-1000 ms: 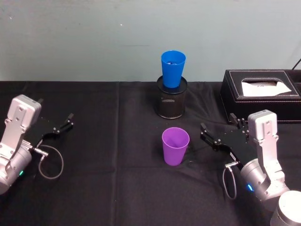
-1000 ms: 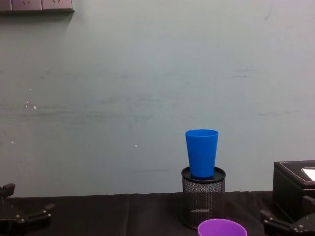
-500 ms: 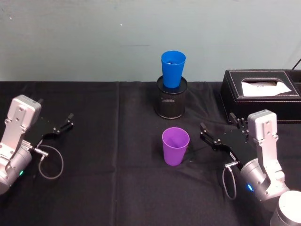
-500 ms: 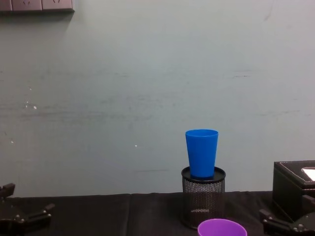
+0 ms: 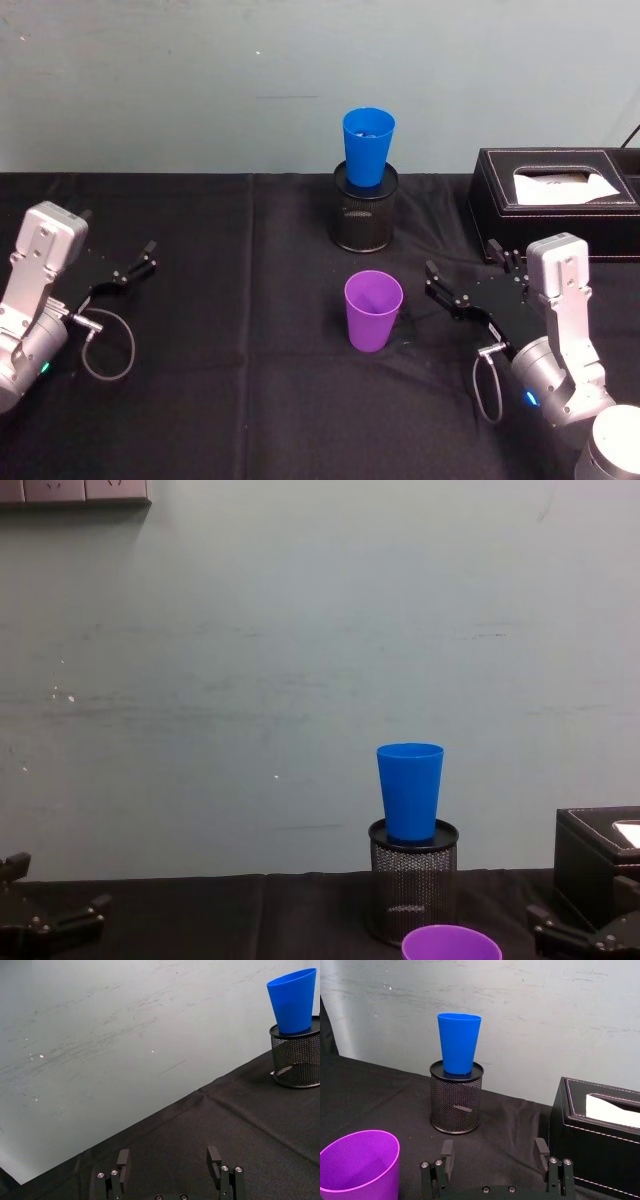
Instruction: Pick up one cup with a gripper and tap it against the other cup.
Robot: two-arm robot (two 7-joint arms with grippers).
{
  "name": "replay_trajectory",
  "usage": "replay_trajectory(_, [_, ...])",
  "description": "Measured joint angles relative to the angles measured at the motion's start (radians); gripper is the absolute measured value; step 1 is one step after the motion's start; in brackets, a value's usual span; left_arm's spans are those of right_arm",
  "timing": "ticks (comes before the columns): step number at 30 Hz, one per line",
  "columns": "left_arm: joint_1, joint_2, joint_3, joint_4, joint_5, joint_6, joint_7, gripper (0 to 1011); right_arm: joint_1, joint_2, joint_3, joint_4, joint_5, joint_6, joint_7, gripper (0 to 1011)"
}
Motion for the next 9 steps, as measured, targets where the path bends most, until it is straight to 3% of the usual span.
replay_trajectory(9, [0.000,0.000,0.000,0.000,0.000,0.000,0.000,1000,0.000,0.000,0.000,0.000,0.000,0.000,-0.001,1004])
